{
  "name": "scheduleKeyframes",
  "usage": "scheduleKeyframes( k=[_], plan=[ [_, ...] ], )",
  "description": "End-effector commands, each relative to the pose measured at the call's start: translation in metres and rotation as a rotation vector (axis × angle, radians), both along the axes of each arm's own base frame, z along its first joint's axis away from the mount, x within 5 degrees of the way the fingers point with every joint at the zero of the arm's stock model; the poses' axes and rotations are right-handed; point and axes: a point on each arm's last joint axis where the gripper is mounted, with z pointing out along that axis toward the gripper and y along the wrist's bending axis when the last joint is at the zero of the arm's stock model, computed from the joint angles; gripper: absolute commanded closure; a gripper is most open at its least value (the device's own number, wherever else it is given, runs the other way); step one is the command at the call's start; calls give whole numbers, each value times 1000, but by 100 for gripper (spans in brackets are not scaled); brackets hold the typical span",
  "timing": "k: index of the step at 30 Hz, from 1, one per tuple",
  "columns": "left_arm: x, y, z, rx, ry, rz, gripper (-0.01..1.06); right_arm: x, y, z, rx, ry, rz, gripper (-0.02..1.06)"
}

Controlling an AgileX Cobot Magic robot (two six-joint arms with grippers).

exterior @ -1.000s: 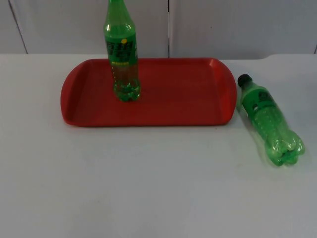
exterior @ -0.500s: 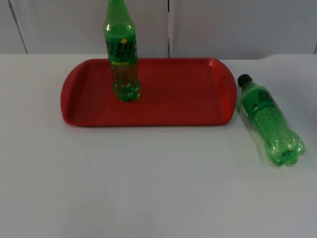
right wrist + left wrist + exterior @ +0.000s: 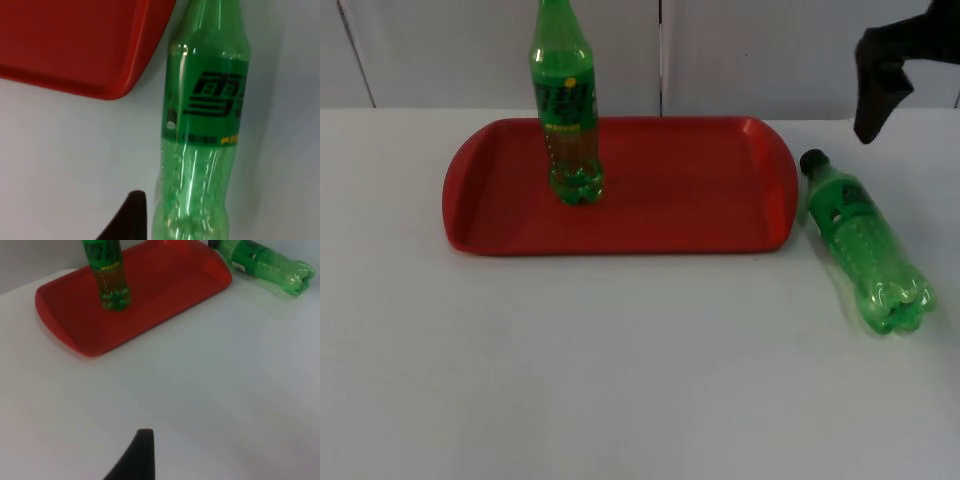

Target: Place the bottle upright on the tray.

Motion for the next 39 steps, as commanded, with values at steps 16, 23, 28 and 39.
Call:
scheduleKeyframes(
  k=[16, 23, 28, 39],
  plan=[
    [1, 1, -1, -2, -5, 3, 0, 46, 18, -61, -28, 64, -9, 0],
    [1, 1, -1, -1, -6, 4, 0, 60, 23, -87, -38, 99, 0, 0],
    [1, 1, -1, -1, -6, 4, 0, 63, 24, -106, -30, 109, -4, 0],
    [1, 1, -1, -1, -6, 4, 0, 73, 26, -117, -7, 29, 0, 0]
  ],
)
